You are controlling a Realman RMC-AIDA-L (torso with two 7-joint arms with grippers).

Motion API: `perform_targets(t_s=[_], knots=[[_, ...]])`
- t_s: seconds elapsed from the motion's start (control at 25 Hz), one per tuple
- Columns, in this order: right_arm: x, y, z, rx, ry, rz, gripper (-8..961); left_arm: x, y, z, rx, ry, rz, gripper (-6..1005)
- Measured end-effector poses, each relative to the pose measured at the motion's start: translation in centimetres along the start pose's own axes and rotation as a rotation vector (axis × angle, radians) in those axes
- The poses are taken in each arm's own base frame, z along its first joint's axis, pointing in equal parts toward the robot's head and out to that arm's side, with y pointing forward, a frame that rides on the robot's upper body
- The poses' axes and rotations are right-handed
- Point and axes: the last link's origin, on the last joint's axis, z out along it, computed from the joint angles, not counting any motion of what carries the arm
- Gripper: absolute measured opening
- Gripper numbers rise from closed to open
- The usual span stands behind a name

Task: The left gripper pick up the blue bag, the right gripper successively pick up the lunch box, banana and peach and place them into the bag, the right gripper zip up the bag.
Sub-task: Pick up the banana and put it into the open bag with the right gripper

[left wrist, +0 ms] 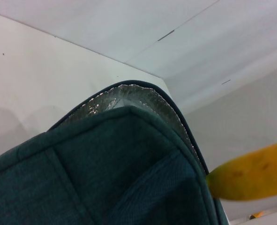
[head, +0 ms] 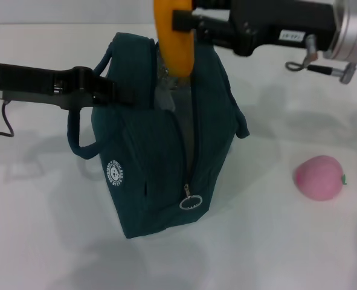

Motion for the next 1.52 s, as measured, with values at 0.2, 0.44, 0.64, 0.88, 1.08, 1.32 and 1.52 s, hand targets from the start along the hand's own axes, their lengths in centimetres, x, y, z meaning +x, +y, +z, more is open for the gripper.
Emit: perform_targets(t_s=[0.2,0.44,0.64,0.88,1.08,1.32,1.52], knots=[[1.8,0.3,0.7,-0.002,0.048,0.019,401,0.0,0.0,0.0,0.0,0.002,-0.001,36],[2.3,0.9,0.1,-0.013,0.029,0.054,401,-0.2,-0.2,0.0,0.001,0.007,-0.005,37],[2.5,1.8,-0.3,-0.048,0.007,0.1,402,-0.3,-0.2,0.0,0.001,0.007,-0.008,35],[3.4,2.5,-0.7,-0.062,0.02,0.137,402,-0.3,-0.3,0.0,0.001,0.007,-0.009,34],[4.2,3.3,-0.8,-0.086,0.038,0.152,403,-0.3,-0.3,-0.1,0.002,0.008,-0.009,34],[4.7,3.6,-1.1,-0.086,0.049,0.161,404,-0.3,-0.3,-0.1,0.004,0.008,-0.012,34],[4.9,3.6,-1.3,-0.077,0.049,0.164,404,-0.5,-0.5,-0.2,0.007,0.008,-0.017,34]])
